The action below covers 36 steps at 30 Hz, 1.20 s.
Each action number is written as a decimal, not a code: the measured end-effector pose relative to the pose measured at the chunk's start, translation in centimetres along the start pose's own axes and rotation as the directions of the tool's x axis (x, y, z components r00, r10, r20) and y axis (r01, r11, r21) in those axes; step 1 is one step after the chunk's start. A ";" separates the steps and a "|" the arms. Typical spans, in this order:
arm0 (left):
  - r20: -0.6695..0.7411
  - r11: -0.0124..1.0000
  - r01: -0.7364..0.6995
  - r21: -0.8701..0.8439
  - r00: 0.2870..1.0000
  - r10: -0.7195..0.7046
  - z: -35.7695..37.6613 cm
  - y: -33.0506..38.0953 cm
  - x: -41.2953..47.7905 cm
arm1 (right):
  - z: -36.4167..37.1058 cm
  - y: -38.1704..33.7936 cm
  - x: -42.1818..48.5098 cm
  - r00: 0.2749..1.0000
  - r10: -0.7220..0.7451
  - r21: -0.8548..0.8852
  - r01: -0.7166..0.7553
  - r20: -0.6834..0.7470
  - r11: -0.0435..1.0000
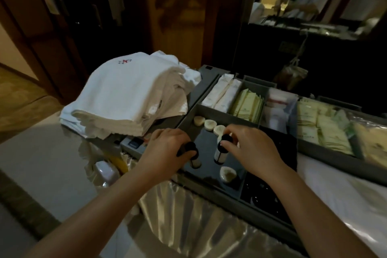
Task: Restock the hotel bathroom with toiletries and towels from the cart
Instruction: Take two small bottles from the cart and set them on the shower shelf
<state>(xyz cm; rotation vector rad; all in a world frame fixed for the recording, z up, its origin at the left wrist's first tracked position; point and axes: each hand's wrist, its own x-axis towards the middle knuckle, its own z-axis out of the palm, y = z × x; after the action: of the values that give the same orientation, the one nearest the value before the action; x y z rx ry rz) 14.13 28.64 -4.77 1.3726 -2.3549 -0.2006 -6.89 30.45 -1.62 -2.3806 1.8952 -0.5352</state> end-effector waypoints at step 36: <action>-0.208 0.337 0.941 -0.012 0.327 -0.922 -14.4 -5.9 -24.1 | 8.1 -32.2 7.1 0.323 -0.931 0.274 0.892 0.173 0.360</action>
<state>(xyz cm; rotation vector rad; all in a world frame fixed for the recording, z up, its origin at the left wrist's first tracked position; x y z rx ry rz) 35.26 47.49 -0.16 2.5570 -1.1067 -0.2392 27.01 30.26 0.54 -2.9964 0.1482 -0.2349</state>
